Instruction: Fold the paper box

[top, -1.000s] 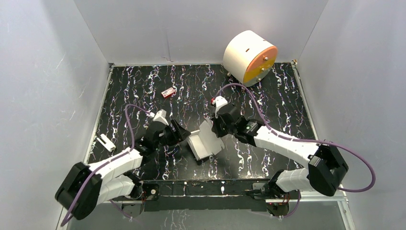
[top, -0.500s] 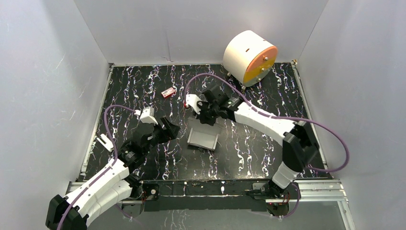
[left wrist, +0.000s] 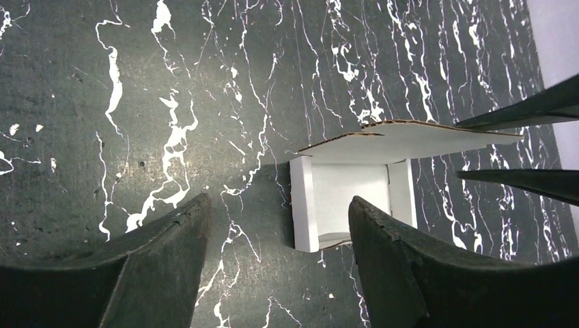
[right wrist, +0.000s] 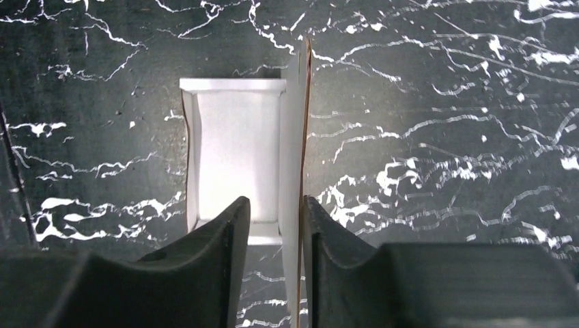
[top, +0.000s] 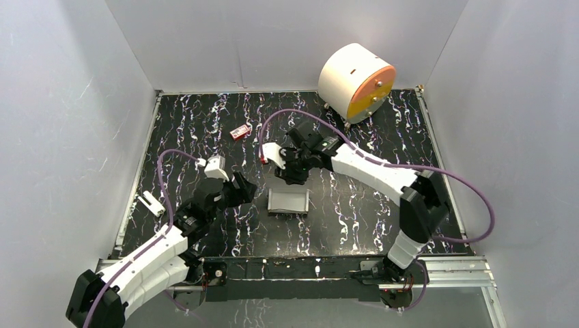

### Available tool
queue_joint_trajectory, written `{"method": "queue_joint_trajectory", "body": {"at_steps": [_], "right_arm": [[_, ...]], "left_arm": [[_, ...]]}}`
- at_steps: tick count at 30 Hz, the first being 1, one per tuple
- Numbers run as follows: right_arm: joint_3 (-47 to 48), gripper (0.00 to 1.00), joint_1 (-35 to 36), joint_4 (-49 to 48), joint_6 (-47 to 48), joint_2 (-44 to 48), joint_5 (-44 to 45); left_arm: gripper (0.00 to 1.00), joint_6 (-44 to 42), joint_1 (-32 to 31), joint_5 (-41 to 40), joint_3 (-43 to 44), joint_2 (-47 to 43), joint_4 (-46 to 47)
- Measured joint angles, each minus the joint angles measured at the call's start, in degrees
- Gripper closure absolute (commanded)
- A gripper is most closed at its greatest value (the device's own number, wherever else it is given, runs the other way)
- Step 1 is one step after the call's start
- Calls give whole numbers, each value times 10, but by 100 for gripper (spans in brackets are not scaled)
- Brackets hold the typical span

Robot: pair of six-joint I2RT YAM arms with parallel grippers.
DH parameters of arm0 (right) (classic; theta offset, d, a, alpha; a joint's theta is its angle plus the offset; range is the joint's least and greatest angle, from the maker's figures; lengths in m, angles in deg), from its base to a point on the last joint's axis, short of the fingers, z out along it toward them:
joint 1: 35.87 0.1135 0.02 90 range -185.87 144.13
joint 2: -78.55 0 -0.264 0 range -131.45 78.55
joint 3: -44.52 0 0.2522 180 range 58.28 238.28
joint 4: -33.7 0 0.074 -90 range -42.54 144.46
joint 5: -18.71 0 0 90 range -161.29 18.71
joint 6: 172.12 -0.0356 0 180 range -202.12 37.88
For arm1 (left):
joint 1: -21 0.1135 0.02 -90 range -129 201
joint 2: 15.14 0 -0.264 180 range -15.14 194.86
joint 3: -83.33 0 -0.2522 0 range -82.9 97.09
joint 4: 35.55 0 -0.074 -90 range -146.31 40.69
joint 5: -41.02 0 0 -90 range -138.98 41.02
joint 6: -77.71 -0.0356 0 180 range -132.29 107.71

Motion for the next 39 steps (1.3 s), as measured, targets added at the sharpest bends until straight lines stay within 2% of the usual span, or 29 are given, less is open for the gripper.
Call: {"method": "queue_joint_trajectory", "body": {"at_steps": [7, 15, 21, 28, 39], "right_arm": [[-78, 50, 0, -39, -47, 128, 63], [-220, 49, -31, -114, -120, 236, 115], [-293, 51, -49, -194, -155, 269, 126], [-307, 56, -51, -243, -160, 271, 116], [-326, 63, -60, -274, -157, 258, 100]], "left_arm": [[30, -30, 0, 18, 60, 28, -41], [33, -108, 0, 49, 198, 99, -146], [36, -160, 0, 70, 230, 160, -151], [38, -214, 0, 99, 231, 244, -116], [43, -308, 0, 145, 231, 239, -50]]}}
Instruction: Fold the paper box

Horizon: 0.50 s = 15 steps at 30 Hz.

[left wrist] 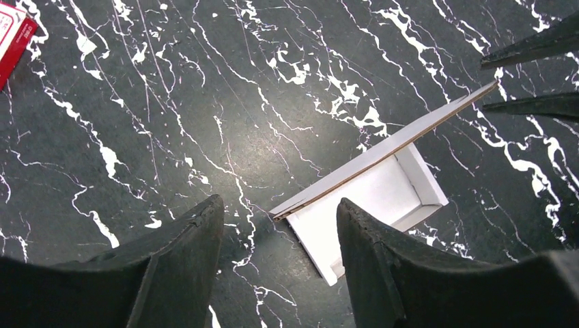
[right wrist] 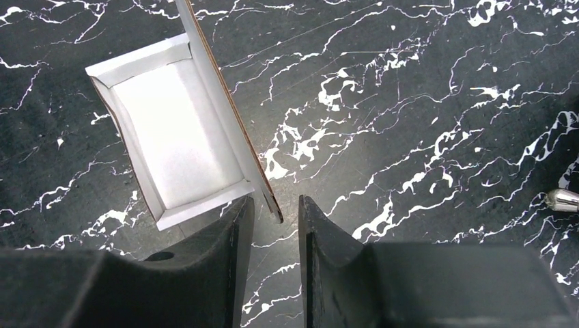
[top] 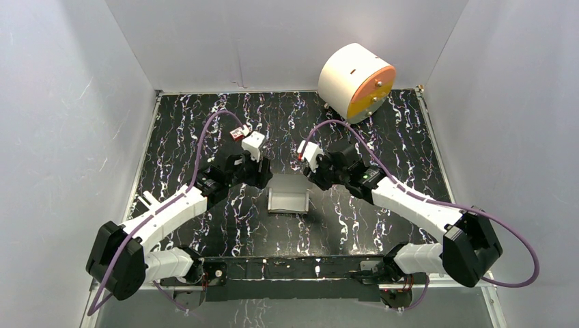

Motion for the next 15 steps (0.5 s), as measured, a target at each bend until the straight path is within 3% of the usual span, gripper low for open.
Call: {"method": "queue_joint_trajectory", "body": {"at_steps": [8, 15], "right_arm": [[0, 76, -9, 0, 3, -7, -10], [0, 79, -13, 1, 3, -8, -26]], "left_arm": [[54, -61, 0, 29, 11, 1, -21], [56, -90, 0, 57, 30, 15, -43]]}}
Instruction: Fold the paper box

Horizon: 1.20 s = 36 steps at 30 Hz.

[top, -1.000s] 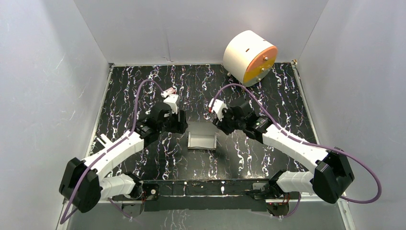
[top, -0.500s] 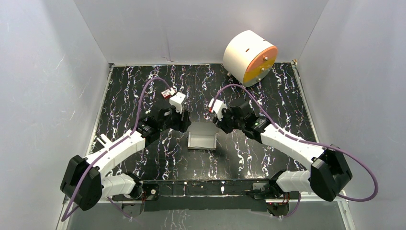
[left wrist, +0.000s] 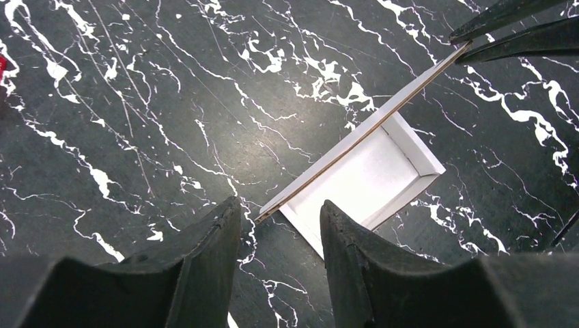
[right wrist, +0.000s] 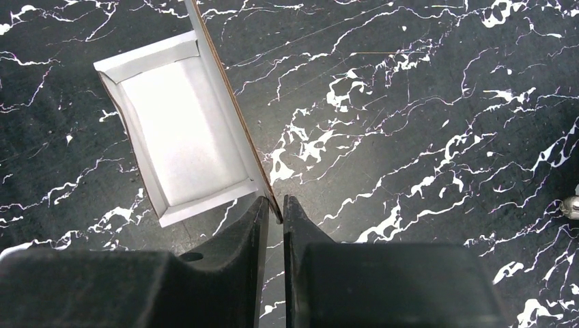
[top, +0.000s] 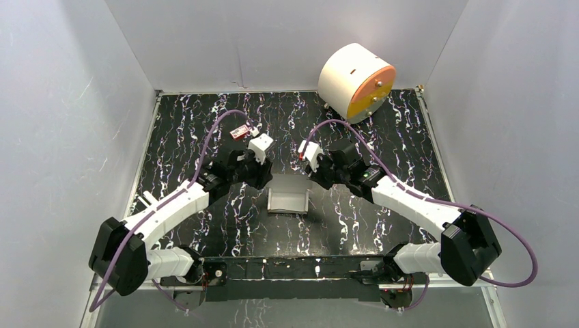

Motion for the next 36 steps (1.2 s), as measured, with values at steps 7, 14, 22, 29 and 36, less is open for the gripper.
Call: {"method": "queue_joint_trajectory", "body": {"at_steps": [7, 14, 22, 29, 36], "right_arm": [[0, 83, -3, -2, 2, -9, -12], [0, 82, -7, -2, 6, -11, -19], [1, 77, -10, -6, 12, -25, -30], [1, 84, -10, -5, 13, -31, -38], [5, 93, -10, 5, 16, -31, -52]], "left_arm": [[60, -15, 0, 16, 34, 34, -35], [70, -26, 2, 19, 43, 43, -48], [70, -35, 4, 20, 45, 49, -47], [70, -36, 12, 29, 47, 54, -49], [68, -40, 24, 30, 47, 54, -52]]}}
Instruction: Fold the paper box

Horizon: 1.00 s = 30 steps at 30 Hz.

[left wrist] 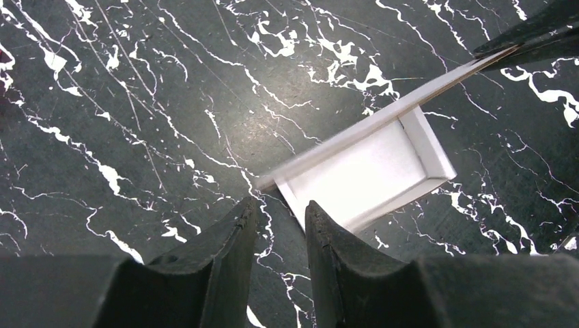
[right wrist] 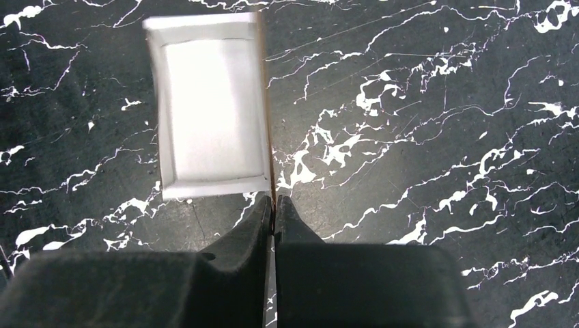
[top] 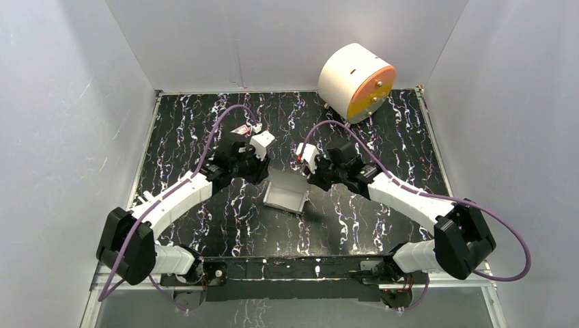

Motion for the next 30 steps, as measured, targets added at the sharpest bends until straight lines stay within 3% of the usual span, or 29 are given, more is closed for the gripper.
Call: {"method": "queue_joint_trajectory", "body": {"at_steps": [11, 30], "right_arm": [[22, 97, -10, 37, 24, -10, -39], [99, 95, -29, 137, 108, -57, -85]], "left_arm": [[59, -32, 59, 85, 0, -3, 9], [59, -185, 115, 264, -53, -3, 84]]}}
